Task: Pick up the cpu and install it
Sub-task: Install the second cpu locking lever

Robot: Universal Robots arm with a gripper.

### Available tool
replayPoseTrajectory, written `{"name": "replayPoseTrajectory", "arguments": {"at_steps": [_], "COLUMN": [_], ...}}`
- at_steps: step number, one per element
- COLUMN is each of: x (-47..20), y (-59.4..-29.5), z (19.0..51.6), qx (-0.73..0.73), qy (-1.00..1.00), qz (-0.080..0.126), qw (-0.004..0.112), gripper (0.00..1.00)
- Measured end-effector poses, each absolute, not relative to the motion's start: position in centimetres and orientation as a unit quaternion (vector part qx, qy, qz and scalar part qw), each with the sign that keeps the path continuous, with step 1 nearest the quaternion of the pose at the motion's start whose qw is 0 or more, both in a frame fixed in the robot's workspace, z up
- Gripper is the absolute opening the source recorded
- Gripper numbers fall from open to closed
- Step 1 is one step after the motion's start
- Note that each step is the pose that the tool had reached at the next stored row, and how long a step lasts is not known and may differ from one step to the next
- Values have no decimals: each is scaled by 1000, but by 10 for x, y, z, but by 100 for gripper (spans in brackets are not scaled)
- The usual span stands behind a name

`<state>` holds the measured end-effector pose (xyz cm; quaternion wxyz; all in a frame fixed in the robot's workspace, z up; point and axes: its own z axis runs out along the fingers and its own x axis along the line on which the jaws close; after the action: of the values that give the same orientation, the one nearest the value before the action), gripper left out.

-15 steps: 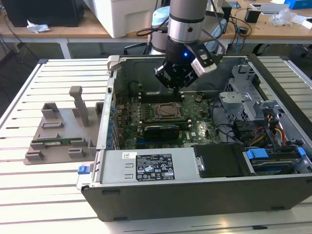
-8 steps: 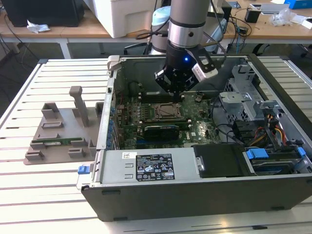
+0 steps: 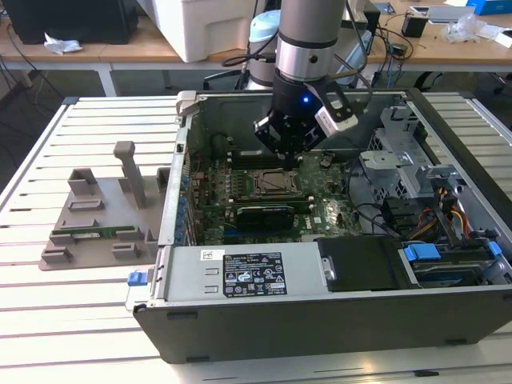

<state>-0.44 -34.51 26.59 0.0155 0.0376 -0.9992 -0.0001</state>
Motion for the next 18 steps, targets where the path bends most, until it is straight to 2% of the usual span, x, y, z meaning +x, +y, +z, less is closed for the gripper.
{"name": "replayPoseTrajectory", "arguments": {"at_steps": [7,11,12,18], "x": [-5,-4,-5,-7], "y": [-348,-348,-349,-361], "z": [263,263,263,259], "qx": [38,38,38,39], "qy": [-999,-998,-997,-997], "qz": [-1,-38,-58,-63], "qw": [16,14,13,13], "gripper": [11,11,11,11]}}
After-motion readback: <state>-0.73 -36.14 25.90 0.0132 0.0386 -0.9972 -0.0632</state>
